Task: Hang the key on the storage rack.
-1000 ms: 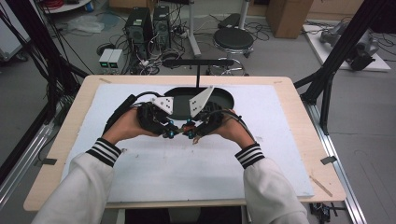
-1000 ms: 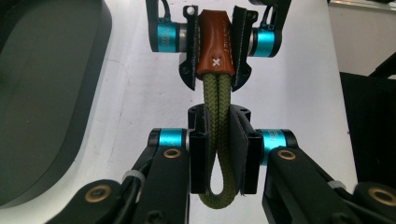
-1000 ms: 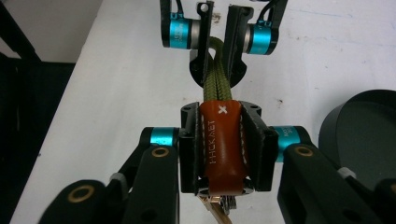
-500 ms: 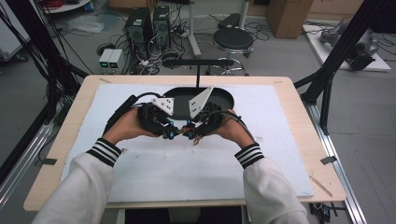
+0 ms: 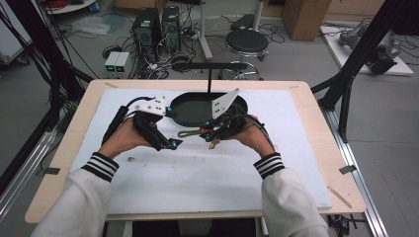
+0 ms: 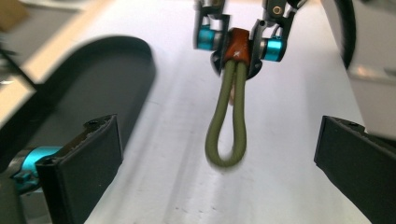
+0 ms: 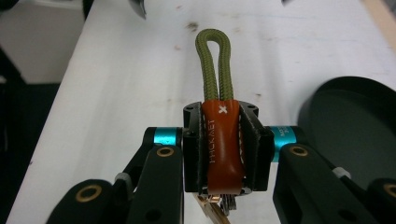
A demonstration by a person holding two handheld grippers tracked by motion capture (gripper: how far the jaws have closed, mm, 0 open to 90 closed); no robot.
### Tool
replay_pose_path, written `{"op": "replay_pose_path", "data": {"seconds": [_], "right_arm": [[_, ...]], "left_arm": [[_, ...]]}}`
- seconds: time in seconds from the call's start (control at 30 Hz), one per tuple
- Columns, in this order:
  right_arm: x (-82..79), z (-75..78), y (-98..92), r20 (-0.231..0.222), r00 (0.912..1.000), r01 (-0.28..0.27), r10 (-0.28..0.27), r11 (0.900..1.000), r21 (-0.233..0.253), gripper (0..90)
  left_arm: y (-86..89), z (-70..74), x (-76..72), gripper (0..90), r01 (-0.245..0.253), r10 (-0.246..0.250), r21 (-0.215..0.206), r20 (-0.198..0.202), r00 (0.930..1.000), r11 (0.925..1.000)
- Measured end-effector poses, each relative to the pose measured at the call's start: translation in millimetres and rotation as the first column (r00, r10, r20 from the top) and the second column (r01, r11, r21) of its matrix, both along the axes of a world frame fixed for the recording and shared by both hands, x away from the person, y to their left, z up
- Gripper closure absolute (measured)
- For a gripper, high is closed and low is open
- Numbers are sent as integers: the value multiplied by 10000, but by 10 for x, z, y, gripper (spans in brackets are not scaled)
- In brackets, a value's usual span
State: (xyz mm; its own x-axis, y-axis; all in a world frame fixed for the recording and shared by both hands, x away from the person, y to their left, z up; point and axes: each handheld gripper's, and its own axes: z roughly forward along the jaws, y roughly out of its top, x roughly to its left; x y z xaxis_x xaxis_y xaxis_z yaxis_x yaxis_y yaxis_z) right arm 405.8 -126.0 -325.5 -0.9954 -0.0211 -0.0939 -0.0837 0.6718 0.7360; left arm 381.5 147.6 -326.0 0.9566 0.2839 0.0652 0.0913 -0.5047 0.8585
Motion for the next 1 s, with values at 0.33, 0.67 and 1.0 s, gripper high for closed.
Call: {"op": "replay_pose_path", "data": {"seconds": [0.33, 0.67, 1.0], "right_arm": [[41, 90, -402, 25, 9686, 2443, -2487, 9533, 1775, 728], [93, 170, -756, -88, 8754, 4600, -4833, 8273, 3224, 728], [198, 160, -974, 230, 7827, 5650, -6220, 7256, 3928, 727]], "left_arm": [[483, -118, -246, 17, -1671, 1749, -1852, 267, 9842, 9684], [898, -414, -535, 17, -2951, 3331, -2956, 864, 9389, 9086], [1180, -836, -819, 17, -3660, 4183, -3729, 674, 9058, 8527]]}}
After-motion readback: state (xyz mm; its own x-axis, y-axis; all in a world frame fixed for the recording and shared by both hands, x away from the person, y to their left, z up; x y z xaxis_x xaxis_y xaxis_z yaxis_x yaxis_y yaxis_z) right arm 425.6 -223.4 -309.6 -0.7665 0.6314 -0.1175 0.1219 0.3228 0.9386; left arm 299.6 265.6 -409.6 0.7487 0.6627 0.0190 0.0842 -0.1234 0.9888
